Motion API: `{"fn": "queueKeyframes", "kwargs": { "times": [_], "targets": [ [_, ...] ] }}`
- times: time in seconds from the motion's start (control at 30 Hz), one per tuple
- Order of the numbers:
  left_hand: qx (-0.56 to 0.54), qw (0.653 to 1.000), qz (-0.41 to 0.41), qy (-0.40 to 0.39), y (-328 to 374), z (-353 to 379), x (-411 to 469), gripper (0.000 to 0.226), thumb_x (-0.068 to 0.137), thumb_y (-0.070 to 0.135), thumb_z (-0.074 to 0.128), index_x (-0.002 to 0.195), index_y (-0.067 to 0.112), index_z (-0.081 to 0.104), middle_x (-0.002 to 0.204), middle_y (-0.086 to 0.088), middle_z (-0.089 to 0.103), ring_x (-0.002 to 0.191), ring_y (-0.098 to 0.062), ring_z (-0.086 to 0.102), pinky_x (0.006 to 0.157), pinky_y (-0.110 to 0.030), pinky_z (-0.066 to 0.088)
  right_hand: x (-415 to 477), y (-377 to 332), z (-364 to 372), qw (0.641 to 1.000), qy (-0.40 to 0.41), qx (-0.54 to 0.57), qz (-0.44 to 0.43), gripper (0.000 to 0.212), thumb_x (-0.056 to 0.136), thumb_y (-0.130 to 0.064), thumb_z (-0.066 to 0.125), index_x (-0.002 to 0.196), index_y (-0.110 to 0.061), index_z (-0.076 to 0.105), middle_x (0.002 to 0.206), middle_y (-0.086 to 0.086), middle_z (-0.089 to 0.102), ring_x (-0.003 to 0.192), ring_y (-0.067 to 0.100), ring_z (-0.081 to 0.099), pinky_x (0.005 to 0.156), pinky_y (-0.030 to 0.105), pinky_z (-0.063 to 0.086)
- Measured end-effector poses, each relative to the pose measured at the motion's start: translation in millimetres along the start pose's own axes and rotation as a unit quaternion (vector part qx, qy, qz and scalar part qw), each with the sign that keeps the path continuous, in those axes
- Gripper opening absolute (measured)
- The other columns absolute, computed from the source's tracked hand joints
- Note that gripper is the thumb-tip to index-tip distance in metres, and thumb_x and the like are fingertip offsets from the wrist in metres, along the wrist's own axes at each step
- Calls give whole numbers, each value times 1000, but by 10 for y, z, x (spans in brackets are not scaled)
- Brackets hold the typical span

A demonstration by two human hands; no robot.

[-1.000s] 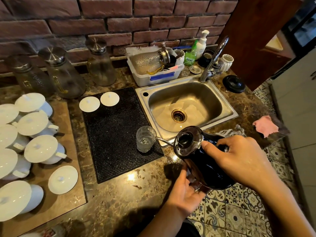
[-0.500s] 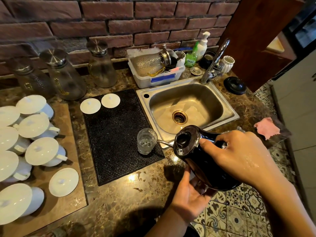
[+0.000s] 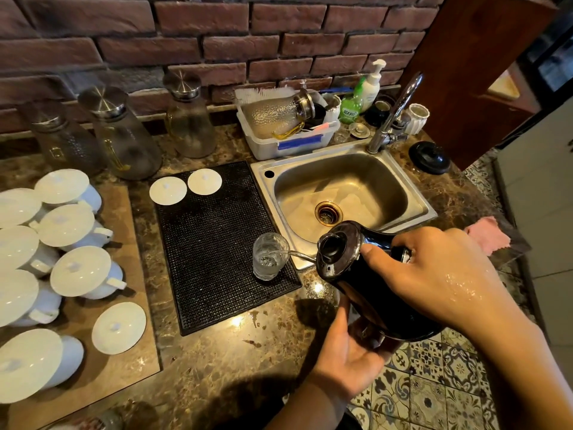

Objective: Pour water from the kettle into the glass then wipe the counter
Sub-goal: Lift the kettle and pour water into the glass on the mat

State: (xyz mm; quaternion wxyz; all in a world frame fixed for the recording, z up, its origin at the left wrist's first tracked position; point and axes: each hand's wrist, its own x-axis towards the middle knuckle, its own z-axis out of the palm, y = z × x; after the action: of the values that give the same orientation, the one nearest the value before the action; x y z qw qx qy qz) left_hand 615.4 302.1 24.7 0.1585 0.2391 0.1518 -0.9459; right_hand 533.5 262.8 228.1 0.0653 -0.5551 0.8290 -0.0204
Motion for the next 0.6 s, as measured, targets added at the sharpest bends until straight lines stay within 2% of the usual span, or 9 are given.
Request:
{"fn": "queueKeyframes", "kwargs": {
  "times": [0.1, 0.2, 0.4, 0.6],
  "targets": [
    [2, 1000, -1, -3, 14, 32, -2, 53, 85, 44, 78, 117, 2, 79, 128, -28, 71, 130, -43, 60, 93, -56, 60, 11, -35, -36, 1000, 3, -7, -7, 68, 79, -79, 39, 63, -18, 65, 41, -4, 48, 47, 14, 54, 44, 25, 27],
    [18, 1000, -3, -12, 9, 46, -29, 53, 89, 45, 76, 120, 2, 78, 132, -27, 70, 132, -42, 59, 94, -54, 59, 37, -54, -68, 1000, -12, -13, -7, 70, 78, -80, 37, 65, -18, 66, 44, -2, 53, 49, 16, 58, 45, 25, 31],
    [35, 999, 3, -23, 7, 54, -49, 59, 88, 47, 76, 128, 3, 74, 138, -28, 66, 138, -43, 53, 104, -55, 55, 57, -123, -123, 999, -15, -43, -8, 72, 76, -80, 34, 84, -22, 76, 50, -2, 56, 58, 18, 60, 46, 25, 33],
    [10, 1000, -3, -25, -1, 82, -50, 57, 88, 46, 77, 125, 1, 75, 135, -30, 67, 134, -44, 56, 98, -56, 57, 51, -187, -174, 996, -7, -87, -10, 76, 76, -83, 29, 93, -29, 79, 46, -7, 51, 51, 8, 53, 41, 19, 23]
  ]
}}
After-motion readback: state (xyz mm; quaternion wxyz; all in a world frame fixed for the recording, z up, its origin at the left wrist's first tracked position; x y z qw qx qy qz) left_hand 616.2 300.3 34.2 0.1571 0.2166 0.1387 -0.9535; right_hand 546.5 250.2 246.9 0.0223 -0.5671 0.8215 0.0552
